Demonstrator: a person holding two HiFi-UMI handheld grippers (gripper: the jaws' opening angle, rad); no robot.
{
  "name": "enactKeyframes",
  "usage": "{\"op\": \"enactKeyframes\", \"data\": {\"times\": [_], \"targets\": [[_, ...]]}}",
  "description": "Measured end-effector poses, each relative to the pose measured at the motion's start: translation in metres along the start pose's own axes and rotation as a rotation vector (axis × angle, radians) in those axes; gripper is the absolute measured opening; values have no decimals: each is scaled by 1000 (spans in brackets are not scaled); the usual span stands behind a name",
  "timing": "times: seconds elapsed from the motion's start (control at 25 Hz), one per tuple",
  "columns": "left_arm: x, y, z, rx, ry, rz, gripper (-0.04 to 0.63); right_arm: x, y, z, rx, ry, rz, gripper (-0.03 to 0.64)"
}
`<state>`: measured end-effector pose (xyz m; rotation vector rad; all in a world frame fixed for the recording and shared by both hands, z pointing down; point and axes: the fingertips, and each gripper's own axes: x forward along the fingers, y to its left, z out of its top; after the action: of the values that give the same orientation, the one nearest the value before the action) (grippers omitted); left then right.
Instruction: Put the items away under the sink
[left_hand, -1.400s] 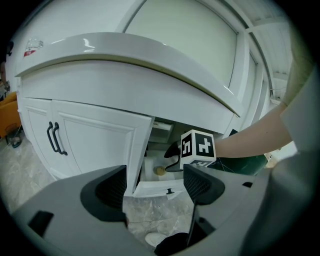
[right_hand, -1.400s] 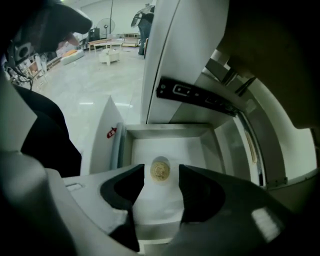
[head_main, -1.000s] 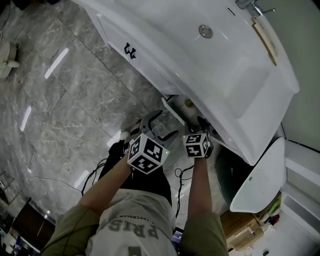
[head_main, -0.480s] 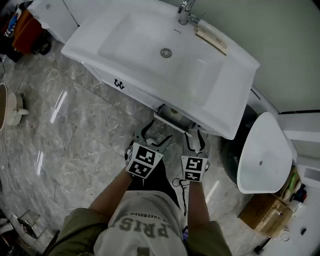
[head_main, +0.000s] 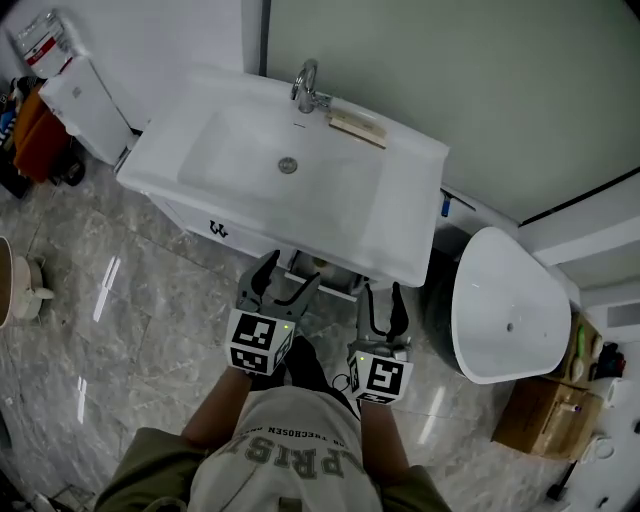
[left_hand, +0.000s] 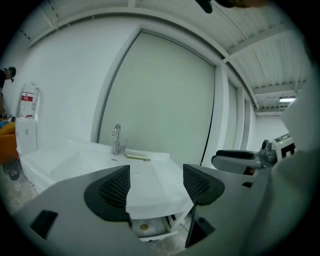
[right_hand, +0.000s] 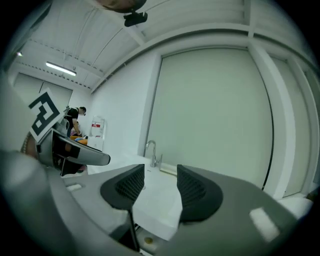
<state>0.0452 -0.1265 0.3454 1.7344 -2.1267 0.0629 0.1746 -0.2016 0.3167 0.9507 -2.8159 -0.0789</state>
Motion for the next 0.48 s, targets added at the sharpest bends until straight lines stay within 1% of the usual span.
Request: {"op": "enactKeyframes", "data": {"times": [0.12, 0.2, 0.32, 0.36, 0.4, 0.48], "targets": [[-4, -4, 20, 12, -51, -6, 336, -6, -5, 25, 8, -64, -21, 204], [-6, -6, 30, 30, -76, -2, 315, -8, -6, 38, 5, -95, -21, 202], [-11, -7, 42, 63, -115, 14, 249, -12, -6, 51, -15, -128, -28, 192], [-13, -7, 46, 71, -131, 23, 220, -13, -6, 55, -29, -136, -29, 168], [-16, -7, 50, 75, -149, 33, 184, -14, -5, 58, -40, -144, -32, 118], [-20, -5, 57, 80, -188, 55, 122, -14, -6, 62, -46, -155, -43, 107]]}}
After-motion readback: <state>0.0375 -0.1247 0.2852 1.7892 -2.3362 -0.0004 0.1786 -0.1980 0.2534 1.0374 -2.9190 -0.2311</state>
